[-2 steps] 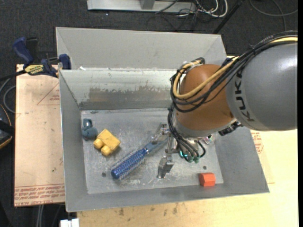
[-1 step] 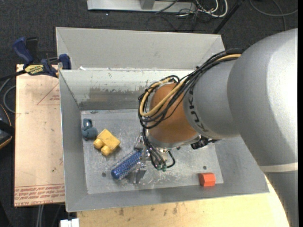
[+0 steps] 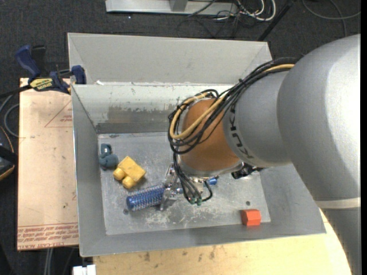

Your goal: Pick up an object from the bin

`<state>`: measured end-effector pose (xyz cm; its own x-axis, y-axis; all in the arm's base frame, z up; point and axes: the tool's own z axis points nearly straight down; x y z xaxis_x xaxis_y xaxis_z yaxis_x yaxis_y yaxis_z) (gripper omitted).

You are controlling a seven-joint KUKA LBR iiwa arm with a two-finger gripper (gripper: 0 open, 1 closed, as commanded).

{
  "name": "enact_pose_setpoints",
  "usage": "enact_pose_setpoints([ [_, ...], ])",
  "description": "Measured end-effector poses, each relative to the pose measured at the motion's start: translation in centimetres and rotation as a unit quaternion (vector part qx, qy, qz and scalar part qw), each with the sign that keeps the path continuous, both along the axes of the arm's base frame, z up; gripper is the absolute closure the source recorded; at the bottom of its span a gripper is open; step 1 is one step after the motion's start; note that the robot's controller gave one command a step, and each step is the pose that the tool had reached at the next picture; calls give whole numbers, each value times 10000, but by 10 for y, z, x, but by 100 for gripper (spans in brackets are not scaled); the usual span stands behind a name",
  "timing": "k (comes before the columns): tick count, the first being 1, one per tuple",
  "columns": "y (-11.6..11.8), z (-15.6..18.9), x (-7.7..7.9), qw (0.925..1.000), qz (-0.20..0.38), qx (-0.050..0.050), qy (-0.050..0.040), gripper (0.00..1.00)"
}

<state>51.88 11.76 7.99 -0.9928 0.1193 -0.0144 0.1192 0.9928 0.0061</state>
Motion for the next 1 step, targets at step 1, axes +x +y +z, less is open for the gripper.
enact_pose_setpoints([
  [1, 6, 159, 8, 9999, 133, -12, 40, 100],
])
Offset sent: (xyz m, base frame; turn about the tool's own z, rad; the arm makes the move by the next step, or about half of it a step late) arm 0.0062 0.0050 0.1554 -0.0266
